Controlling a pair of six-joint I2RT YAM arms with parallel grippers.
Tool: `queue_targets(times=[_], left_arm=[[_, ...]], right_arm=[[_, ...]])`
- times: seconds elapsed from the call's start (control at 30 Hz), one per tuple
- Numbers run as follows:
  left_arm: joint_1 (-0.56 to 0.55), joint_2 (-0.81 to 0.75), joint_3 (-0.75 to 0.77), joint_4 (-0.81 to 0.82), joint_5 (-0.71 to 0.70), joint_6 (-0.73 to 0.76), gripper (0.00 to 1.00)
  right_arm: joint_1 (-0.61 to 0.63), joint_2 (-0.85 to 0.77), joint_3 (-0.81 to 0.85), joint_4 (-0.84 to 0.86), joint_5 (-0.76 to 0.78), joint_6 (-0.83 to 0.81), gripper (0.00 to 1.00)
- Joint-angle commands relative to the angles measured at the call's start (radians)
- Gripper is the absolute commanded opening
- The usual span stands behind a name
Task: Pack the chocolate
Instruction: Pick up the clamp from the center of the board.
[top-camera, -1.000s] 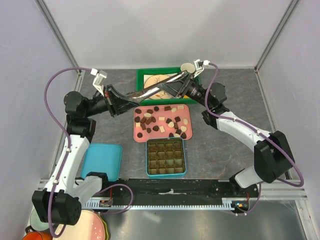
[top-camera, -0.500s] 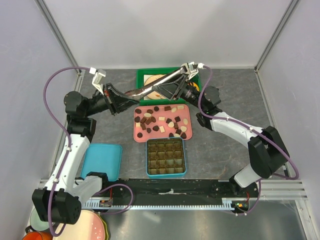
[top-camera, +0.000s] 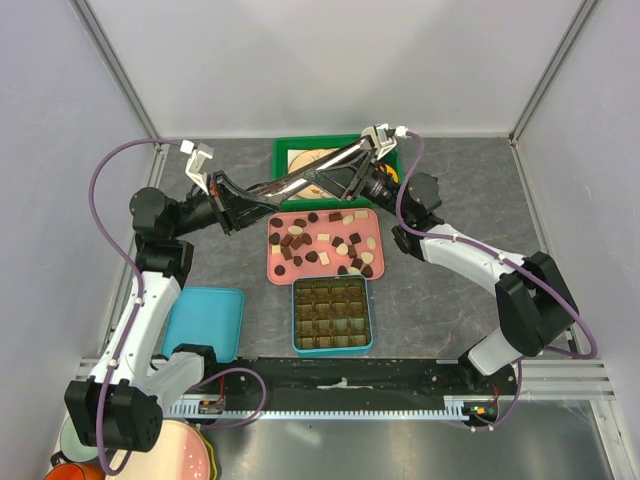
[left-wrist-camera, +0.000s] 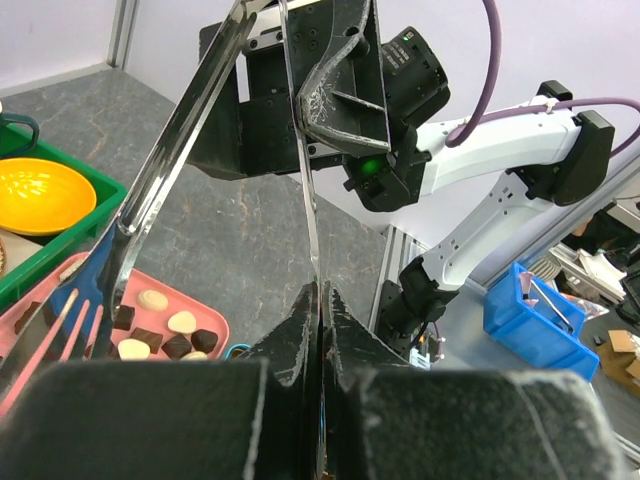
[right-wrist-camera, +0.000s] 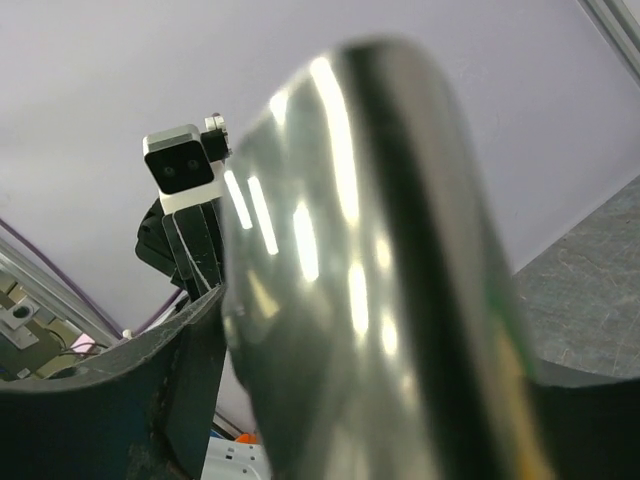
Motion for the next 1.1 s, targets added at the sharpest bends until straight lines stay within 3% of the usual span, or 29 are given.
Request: queue_targets(times=[0.0, 0.4, 0.7, 1.0, 1.03, 1.07], left_arm=[[-0.008, -0.023, -0.006, 0.04, 0.015, -0.006, 0.02], [-0.008, -0.037, -0.041, 0.013, 0.04, 0.008, 0.02], [-0.008, -0.031, -0.038, 0.048, 0.051, -0.038, 0.02], [-0.008, -0.031, -0.059, 0.068, 0.07, -0.059, 0.04], [-0.008, -0.029, -0.062, 0.065, 0.078, -0.061, 0.06], [-0.008, -0.028, -0.055, 0.054, 0.083, -0.053, 0.16]], right_arm=[[0.004, -0.002, 0.034, 0.079, -0.019, -0.002, 0.71], [0.02, -0.015, 0.025, 0.139, -0.003, -0.038, 0.58], [0.081, -0.13, 0.039, -0.125, 0.053, -0.304, 0.46], [0.089, -0.172, 0.008, -0.192, 0.029, -0.364, 0.17], [0.089, -0.178, 0.004, -0.204, 0.03, -0.368, 0.15], [0.087, -0.189, 0.002, -0.217, 0.03, -0.39, 0.11]])
